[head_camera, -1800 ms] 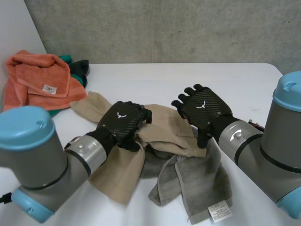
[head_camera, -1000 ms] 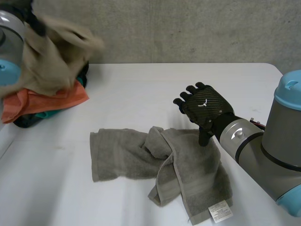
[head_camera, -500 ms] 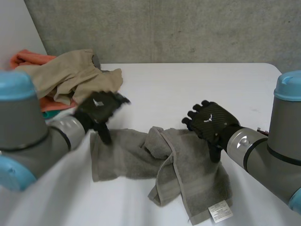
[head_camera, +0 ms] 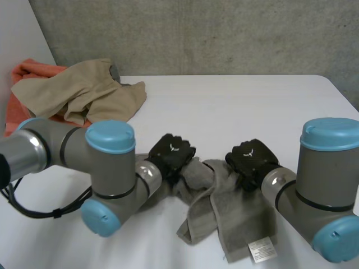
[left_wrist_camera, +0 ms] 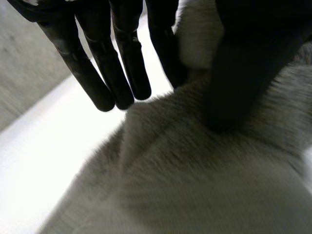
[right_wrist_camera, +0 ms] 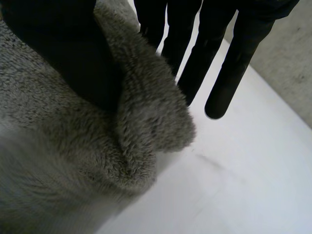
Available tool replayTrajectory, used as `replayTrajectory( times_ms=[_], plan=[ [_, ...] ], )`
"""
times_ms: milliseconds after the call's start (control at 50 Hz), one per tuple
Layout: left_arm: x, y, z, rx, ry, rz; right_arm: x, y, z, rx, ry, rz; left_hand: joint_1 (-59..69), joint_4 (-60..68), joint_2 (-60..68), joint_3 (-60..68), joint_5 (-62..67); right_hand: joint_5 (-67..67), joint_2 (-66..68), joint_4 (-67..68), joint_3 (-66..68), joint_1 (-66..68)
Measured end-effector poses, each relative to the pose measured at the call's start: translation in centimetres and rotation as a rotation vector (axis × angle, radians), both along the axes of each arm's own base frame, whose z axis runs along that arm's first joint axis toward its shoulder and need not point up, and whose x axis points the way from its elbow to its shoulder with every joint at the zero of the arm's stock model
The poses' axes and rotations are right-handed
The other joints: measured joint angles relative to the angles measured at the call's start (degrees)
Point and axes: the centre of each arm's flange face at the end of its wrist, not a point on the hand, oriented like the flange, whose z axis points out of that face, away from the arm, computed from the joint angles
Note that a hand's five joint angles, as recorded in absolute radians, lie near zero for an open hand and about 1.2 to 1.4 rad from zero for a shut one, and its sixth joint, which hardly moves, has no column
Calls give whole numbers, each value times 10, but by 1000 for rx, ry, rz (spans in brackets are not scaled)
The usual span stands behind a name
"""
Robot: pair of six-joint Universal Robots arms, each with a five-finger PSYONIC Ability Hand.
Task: Fold the laundry.
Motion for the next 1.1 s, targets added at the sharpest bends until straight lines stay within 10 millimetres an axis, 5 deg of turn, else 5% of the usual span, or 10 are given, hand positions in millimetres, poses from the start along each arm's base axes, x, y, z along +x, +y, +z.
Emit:
replayTrajectory(
  times_ms=[100,220,360,500,700,740,780,860,980,1100],
  plan=[
    [-13,-17,29,-121,60,82,13,-21,17,-123,-25,-1,74,173,177,169,128,22,25,45,38,4],
    [-2,-42,110,-300,219,251,29,-61,78,-412,-152,-51,74,175,177,171,128,22,25,45,38,4],
    [26,-27,182,-380,383,274,38,-87,148,-660,-348,-54,74,176,179,173,128,22,25,45,41,4],
    [37,10,134,-240,285,164,46,-87,140,-568,-376,46,74,176,179,174,136,30,25,45,41,4],
    [49,49,40,-15,20,105,43,-72,37,-196,-130,100,57,156,159,155,123,22,5,19,16,0],
    [51,55,35,19,-16,99,39,-68,17,-140,-55,96,-101,-15,-23,-9,-9,-73,-92,-81,-81,-68],
    [54,58,39,45,-36,97,34,-65,2,-98,12,82,-251,-170,-170,-166,-158,-196,-214,-199,-199,-189],
    [58,58,61,53,-19,106,29,-63,-5,-82,49,56,-276,-205,-198,-196,-193,-313,-323,-313,-313,-292],
    [76,36,128,-5,146,162,11,-61,37,-118,-59,-49,-320,-278,-271,-268,-268,-469,-458,-464,-463,-443],
    [84,6,149,-6,241,178,-11,-54,61,-48,-168,-145,-340,-292,-286,-283,-285,-496,-497,-482,-486,-466]
  ],
)
